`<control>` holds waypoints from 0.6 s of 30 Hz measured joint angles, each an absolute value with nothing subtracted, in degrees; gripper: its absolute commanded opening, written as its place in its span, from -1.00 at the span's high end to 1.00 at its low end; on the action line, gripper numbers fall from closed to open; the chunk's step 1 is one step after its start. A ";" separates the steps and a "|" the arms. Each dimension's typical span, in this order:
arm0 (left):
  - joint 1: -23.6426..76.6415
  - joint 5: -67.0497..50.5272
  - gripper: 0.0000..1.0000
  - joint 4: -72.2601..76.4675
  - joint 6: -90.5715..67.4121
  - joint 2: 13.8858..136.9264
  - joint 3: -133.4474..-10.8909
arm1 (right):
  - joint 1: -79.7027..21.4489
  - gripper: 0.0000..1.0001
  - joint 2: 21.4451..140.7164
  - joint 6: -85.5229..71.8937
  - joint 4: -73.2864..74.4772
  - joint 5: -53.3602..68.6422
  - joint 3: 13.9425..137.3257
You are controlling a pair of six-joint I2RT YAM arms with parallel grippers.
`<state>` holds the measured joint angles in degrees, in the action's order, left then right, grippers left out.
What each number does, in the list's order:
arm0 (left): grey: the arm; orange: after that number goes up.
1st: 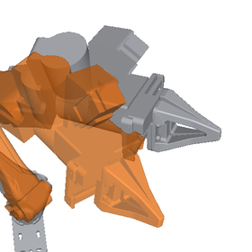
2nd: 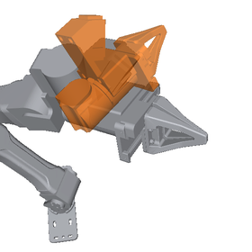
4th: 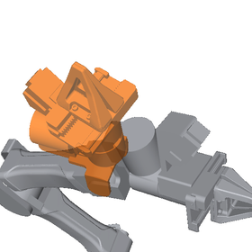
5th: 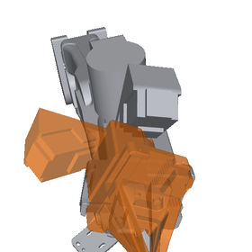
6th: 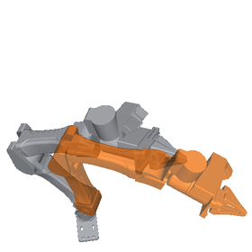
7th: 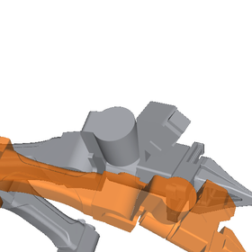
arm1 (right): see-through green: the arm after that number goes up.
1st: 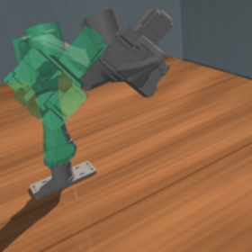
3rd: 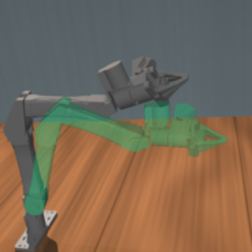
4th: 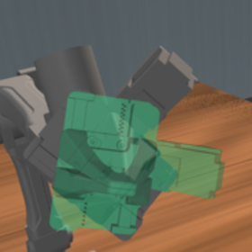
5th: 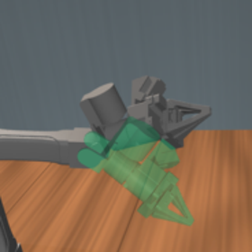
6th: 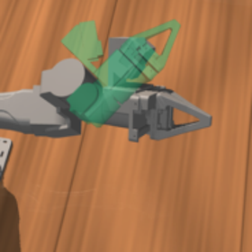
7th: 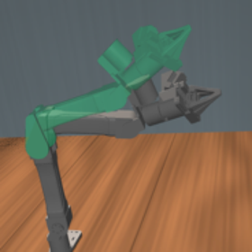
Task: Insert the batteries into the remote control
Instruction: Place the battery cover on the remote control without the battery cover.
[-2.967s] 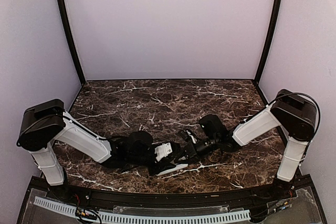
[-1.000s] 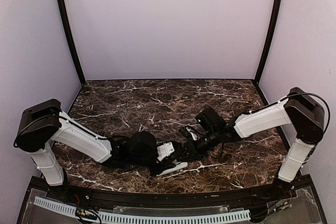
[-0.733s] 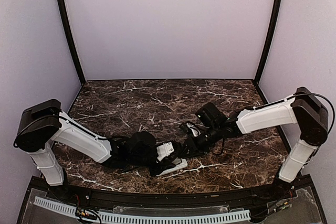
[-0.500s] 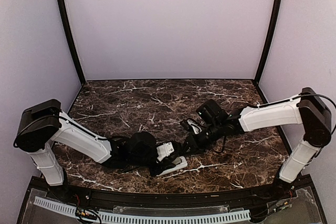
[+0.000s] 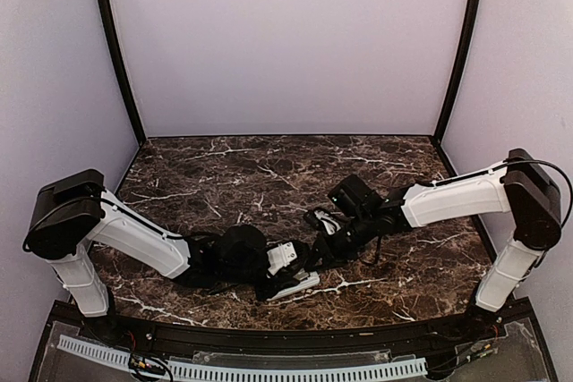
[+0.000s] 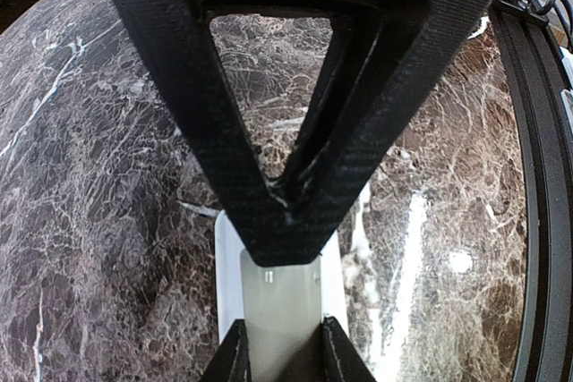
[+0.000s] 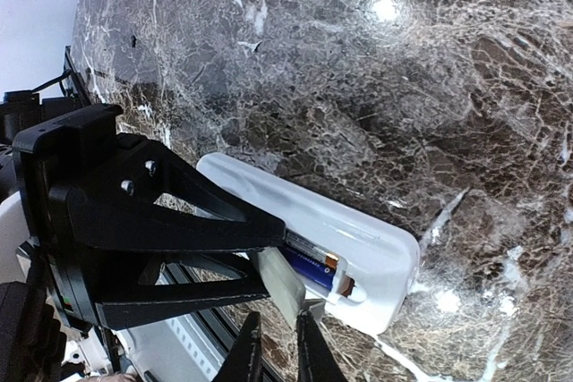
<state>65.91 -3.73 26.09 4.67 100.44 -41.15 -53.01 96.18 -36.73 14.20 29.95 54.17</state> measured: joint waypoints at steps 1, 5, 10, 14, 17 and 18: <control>65.91 -3.70 0.87 26.09 4.67 100.44 -41.15 | -53.01 0.75 96.18 -36.73 14.20 29.91 54.17; 65.91 -3.66 0.87 26.06 4.64 100.44 -41.15 | -53.10 0.75 96.18 -36.73 14.24 29.45 54.19; 65.91 -3.60 0.87 26.09 4.64 100.44 -41.15 | -53.21 0.76 96.20 -36.62 15.70 27.92 54.63; 65.91 -3.57 0.87 26.09 4.64 100.44 -41.15 | -53.23 0.73 96.20 -36.58 16.60 26.87 54.92; 65.91 -3.55 0.87 26.06 4.64 100.44 -41.15 | -53.25 0.73 96.20 -36.49 17.17 26.13 54.96; 65.91 -3.55 0.87 26.06 4.64 100.44 -41.15 | -53.25 0.73 96.20 -36.49 17.28 25.85 54.96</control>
<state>65.91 -3.55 26.06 4.64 100.44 -41.15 -53.25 96.20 -36.49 17.28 25.85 54.96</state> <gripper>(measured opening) 0.234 0.135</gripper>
